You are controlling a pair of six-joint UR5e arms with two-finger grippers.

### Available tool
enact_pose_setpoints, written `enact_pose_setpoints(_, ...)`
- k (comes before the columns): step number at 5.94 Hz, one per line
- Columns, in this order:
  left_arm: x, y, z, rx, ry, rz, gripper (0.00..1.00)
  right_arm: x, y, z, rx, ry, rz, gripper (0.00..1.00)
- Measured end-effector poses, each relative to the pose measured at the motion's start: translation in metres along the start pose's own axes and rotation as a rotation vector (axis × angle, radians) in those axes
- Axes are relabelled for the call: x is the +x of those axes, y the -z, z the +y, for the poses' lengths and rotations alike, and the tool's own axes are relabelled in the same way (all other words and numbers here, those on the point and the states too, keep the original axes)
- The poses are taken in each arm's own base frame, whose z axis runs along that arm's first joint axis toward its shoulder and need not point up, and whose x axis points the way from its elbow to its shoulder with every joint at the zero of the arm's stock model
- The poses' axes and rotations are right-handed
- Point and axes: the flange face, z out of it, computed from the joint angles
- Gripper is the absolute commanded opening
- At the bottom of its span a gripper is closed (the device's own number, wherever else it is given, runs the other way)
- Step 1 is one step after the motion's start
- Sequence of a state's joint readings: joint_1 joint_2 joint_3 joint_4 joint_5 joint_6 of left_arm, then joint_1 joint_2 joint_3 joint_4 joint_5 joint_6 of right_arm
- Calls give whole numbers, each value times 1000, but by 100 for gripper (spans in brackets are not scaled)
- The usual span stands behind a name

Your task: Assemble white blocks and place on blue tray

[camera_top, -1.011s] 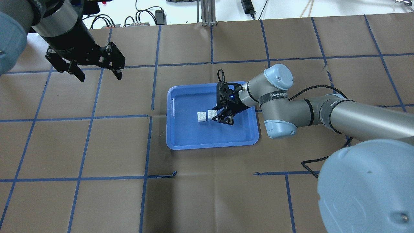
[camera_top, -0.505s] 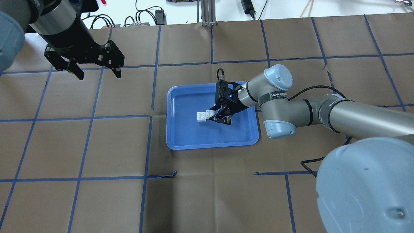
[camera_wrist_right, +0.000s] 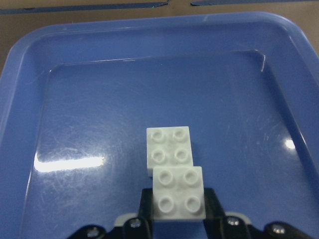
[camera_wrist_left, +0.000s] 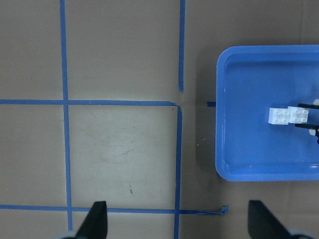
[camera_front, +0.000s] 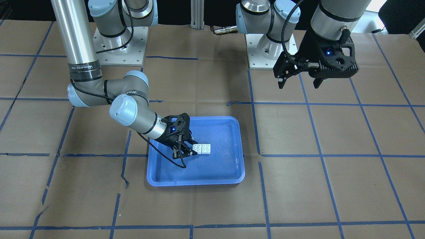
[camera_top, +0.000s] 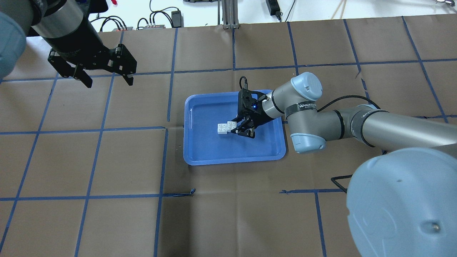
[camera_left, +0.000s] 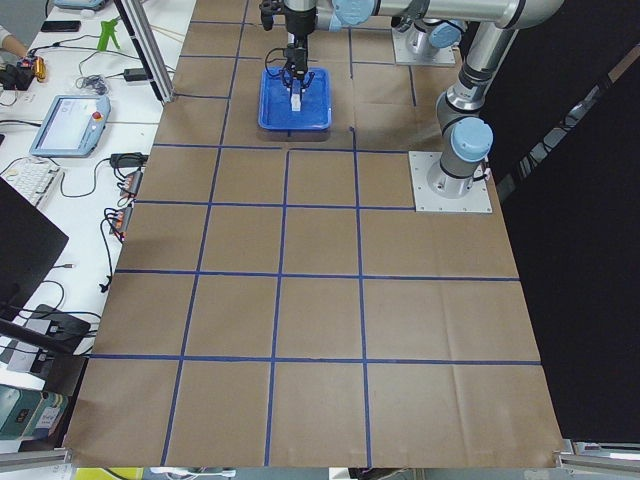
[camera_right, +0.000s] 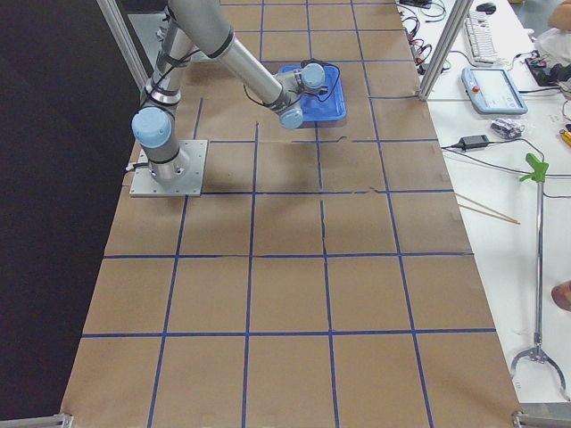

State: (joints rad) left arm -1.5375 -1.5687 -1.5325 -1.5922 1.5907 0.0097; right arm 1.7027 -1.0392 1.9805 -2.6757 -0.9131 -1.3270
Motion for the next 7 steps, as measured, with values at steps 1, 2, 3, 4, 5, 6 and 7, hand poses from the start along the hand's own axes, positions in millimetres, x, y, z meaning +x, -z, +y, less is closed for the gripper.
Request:
enact_pose_setpoints(1, 0, 0, 0, 0, 0, 0, 99, 0, 0, 0, -1, -1, -1, 33)
enact_pose_setpoints(2, 0, 0, 0, 1, 1, 0, 99, 0, -1, 1, -2, -4, -2, 37)
enact_pose_setpoints(3, 0, 0, 0, 1, 1, 0, 99, -1, -1, 1, -1, -5, -3, 37)
enact_pose_setpoints(4, 0, 1, 0, 2, 1, 0, 99, -1, -1, 1, 0, -6, -4, 37)
enact_pose_setpoints(5, -1, 1, 0, 2, 0, 0, 99, -1, -2, 1, 1, -6, -5, 40)
enact_pose_setpoints(6, -1, 1, 0, 2, 1, 0, 99, -1, -2, 1, 0, -6, -5, 42)
enact_pose_setpoints(7, -1, 1, 0, 2, 1, 0, 99, -1, -2, 1, 0, -6, -5, 45)
